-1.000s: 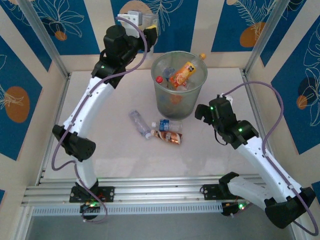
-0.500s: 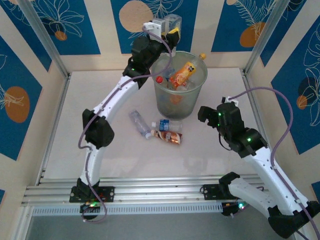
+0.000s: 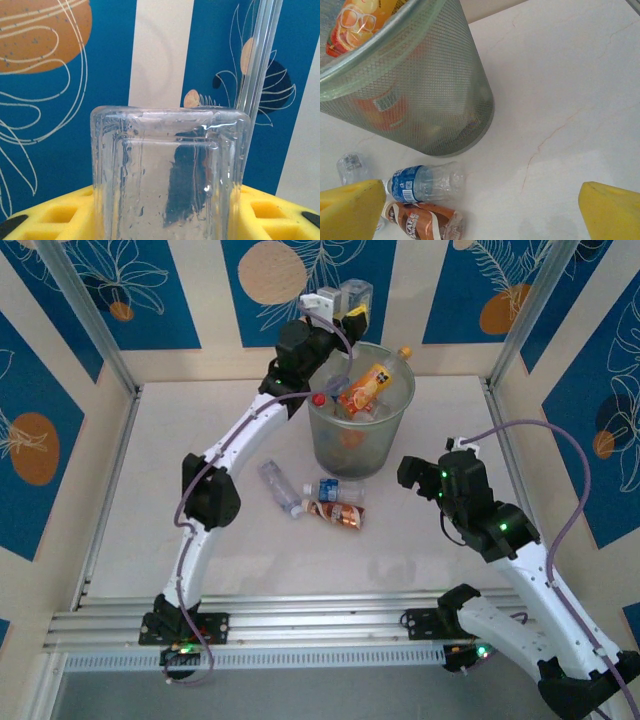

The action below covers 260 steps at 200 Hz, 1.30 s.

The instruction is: Put the plastic bottles in the bin

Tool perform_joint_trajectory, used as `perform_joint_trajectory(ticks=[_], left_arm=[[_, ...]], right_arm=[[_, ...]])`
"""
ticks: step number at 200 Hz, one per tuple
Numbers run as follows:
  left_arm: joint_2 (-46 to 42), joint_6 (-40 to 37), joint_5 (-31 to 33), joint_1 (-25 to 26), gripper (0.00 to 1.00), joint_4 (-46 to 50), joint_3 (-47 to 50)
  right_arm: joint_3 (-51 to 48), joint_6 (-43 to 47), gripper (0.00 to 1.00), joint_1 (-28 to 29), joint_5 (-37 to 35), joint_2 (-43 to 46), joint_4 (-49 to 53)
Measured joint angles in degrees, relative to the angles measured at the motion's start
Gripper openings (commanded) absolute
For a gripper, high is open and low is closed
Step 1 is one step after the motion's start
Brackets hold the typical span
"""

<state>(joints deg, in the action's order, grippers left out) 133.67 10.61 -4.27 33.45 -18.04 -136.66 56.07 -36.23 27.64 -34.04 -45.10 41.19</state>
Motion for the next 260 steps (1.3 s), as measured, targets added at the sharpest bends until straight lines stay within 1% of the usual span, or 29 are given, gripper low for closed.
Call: perform_joint_trajectory(ticks=[24,40,54,71,105,138,146,163,190,222,243,260], left_arm=[[1.68,0.22,-0.20,0.04,0.47,0.00,-0.11],[2.89,0.42,-0.24,0.07,0.49,0.17,-0.17],[3.89,0.44,-0.44,0.07,0.51,0.57,-0.59],[4.50,0.83,-0.76,0.07,0.57,0.90,-0.76],[4.63,1.05,-1.75,0.13,0.59,1.55,-0.90],[4.63,0.96,-2.38,0.37,0.58,2.23,-1.07],[4.63,0.83,-2.71,0.44,0.57,2.45,-1.07],[4.63,0.50,-3.06,0.59,0.48,2.64,-1.07],[4.42,-0.22,-3.17,0.76,0.48,1.03,0.59],[2.78,-0.22,-2.80,0.81,0.51,-2.56,5.88],[0.94,-0.15,-2.60,0.85,0.59,-4.90,9.22],[-0.09,-0.07,-2.51,0.87,0.61,-6.03,11.17]], right_arm=[[-0.13,-0.02,0.99,0.00,0.22,0.04,0.00],[-0.66,-0.02,0.99,0.00,0.31,0.26,0.04],[-0.94,-0.04,0.99,0.00,0.39,0.48,0.26],[-1.36,-0.20,0.99,0.00,0.39,1.03,0.35],[-1.57,-0.20,0.99,0.00,0.39,1.73,0.44],[-2.19,-0.20,0.99,0.00,0.39,1.81,0.37],[-2.38,-0.22,0.99,0.00,0.39,1.81,0.44],[-2.60,-0.22,0.99,0.00,0.39,1.81,0.44],[-2.60,-0.22,0.99,0.00,0.39,1.81,0.42],[-2.60,-0.22,0.99,0.00,0.39,1.81,0.42],[-2.60,-0.22,0.99,0.00,0.39,1.84,0.42],[-2.60,-0.22,0.99,0.00,0.42,1.84,0.37]])
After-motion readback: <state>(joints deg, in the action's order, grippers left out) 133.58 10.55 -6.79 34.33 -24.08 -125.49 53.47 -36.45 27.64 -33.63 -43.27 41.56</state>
